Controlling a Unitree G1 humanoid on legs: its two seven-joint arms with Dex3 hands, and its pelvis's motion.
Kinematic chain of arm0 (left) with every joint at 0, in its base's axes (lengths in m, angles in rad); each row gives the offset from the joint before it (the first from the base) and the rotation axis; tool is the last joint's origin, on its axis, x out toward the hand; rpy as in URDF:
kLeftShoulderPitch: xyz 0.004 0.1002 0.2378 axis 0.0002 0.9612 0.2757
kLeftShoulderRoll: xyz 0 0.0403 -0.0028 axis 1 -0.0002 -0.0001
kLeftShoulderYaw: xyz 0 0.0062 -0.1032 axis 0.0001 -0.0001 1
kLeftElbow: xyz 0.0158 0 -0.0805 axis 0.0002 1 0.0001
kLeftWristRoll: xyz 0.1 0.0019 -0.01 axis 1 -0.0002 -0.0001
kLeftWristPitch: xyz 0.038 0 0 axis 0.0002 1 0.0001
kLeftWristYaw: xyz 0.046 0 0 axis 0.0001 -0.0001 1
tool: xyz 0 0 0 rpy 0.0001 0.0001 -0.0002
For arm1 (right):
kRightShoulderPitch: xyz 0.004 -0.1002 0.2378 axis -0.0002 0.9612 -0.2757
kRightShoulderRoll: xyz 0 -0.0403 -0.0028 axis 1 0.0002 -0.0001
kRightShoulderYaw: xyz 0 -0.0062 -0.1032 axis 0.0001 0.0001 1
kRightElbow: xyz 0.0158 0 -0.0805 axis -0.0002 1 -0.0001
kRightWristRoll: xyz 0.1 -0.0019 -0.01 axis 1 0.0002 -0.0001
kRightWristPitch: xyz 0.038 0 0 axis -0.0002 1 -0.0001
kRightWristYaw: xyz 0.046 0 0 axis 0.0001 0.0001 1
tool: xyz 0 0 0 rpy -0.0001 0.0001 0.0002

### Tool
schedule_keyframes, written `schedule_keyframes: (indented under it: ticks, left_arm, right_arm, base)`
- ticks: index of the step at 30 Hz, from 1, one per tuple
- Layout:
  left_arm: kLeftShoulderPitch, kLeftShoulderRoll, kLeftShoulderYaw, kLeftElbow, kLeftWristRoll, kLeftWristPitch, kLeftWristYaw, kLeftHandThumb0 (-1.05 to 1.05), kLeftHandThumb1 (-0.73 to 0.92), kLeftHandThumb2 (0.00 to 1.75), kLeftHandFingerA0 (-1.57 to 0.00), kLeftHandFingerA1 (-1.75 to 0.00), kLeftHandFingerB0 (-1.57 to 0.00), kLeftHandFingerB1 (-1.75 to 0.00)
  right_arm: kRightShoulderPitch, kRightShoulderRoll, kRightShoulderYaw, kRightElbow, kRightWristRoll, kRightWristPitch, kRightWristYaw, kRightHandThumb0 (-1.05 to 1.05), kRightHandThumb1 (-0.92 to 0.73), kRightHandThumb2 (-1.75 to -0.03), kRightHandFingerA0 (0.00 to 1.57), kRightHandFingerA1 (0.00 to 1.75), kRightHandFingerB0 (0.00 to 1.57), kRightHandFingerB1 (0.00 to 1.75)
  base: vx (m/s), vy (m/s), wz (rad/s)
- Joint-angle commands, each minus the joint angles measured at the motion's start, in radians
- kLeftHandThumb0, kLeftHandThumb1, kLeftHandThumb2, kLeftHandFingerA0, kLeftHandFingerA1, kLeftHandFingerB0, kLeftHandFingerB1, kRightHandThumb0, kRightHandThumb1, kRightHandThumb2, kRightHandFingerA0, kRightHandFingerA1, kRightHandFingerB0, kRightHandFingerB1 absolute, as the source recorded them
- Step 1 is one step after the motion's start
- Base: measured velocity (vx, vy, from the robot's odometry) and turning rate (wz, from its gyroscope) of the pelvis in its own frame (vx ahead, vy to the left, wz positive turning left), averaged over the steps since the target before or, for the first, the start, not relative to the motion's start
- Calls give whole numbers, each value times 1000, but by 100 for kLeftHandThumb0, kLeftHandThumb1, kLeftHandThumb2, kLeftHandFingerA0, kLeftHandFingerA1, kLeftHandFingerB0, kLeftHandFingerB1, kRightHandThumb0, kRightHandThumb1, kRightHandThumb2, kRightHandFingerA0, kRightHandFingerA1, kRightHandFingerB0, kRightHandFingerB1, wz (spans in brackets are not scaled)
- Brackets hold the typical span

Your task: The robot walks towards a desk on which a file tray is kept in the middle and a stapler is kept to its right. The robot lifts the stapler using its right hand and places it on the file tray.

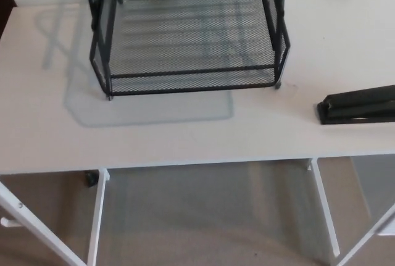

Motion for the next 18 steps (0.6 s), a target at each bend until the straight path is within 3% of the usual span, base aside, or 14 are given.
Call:
schedule_keyframes:
  ticks: [1, 2, 3, 4, 5, 6, 9, 10, 12, 14, 15, 16, 17, 18]
  left_arm:
    - [0, 17, -11, 3, 21, -8, 14, -51, 74, 138, -5, -67, 0, -61]
    - [0, 17, -7, 3, 15, -7, 8, -86, 78, 131, -12, -74, -9, -67]
    - [1, 17, -6, 4, 13, -12, 7, -87, 77, 131, -12, -74, -9, -67]
    - [2, 14, 8, 3, -3, -12, 3, -87, 76, 131, -9, -73, -8, -65]
    - [3, 15, 8, 1, -3, -11, 1, -86, 77, 131, -8, -72, -9, -64]
    - [2, 16, 2, 2, 6, -12, 4, -87, 78, 132, -12, -74, -10, -65]
    - [0, 16, 5, -5, -1, -2, 5, -89, 76, 132, -13, -75, -11, -66]
    - [1, 15, 10, -5, -7, -3, 3, -92, 77, 132, -14, -76, -13, -65]
    - [-5, 17, 13, -8, -7, 1, -3, -91, 77, 132, -11, -74, -11, -64]
    - [-6, 18, 7, -7, 2, -1, 4, -91, 77, 132, -12, -74, -12, -64]
    - [-8, 16, 16, -4, -7, 3, -2, -86, 92, 107, -13, -82, -1, -64]
    - [-9, 17, 12, -3, -2, 0, 0, -86, 78, 132, -10, -73, -8, -64]
    - [-12, 20, 3, -6, 8, 9, 9, -88, 77, 132, -18, -78, -9, -68]
    - [-9, 21, -2, -7, 14, 4, 12, -93, 77, 131, -18, -78, -12, -70]
  right_arm:
    - [19, -22, 22, -49, -31, 19, -17, -68, -62, -58, 36, 43, 9, 29]
    - [28, -23, 18, -62, -23, 15, -7, -68, -48, -86, 31, 55, 5, 32]
    - [27, -17, 6, -73, -1, 46, 2, -63, -60, -59, 26, 44, 10, 24]
    - [17, -16, 9, -58, -6, 45, -6, -68, -47, -81, 20, 51, 6, 35]
    - [6, -12, 11, -37, -11, 38, -18, -37, -38, -96, 3, 50, 0, 51]
    - [7, -12, 9, -33, -8, 32, -15, -68, -44, -81, 4, 47, 7, 32]
    - [23, -28, 24, -55, -29, 13, -14, -72, -44, -84, 2, 37, 8, 31]
    - [23, -25, 20, -49, -24, -1, -17, -65, -58, -60, 7, 36, 12, 26]
    - [29, -14, 7, -41, -10, -27, -22, -37, -37, -95, 2, 52, 0, 50]
    - [22, -12, 11, -25, -17, -34, -33, -37, -37, -95, 2, 52, 0, 50]
    - [23, -12, 10, -31, -13, -28, -28, -73, -43, -82, 6, 50, 0, 36]
    - [20, -5, -6, -10, 13, -49, -8, -68, -45, -80, 8, 50, 3, 36]
    - [3, -8, 5, 20, -1, -62, -20, -69, -42, -83, 2, 49, 5, 36]
    - [10, -21, 24, -10, -27, -26, -30, -69, -60, -58, 25, 46, 11, 29]
  base:
    - [0, 0, 0]
    - [52, 83, -6]
    - [59, 100, -6]
    - [91, 126, -4]
    - [94, 143, -2]
    - [118, 187, -1]
    - [-59, -27, -5]
    - [0, 0, 0]
    - [46, 52, 4]
    - [89, 28, 9]
    - [90, -34, 8]
    - [77, -43, 8]
    - [76, -72, 8]
    - [82, -99, 6]
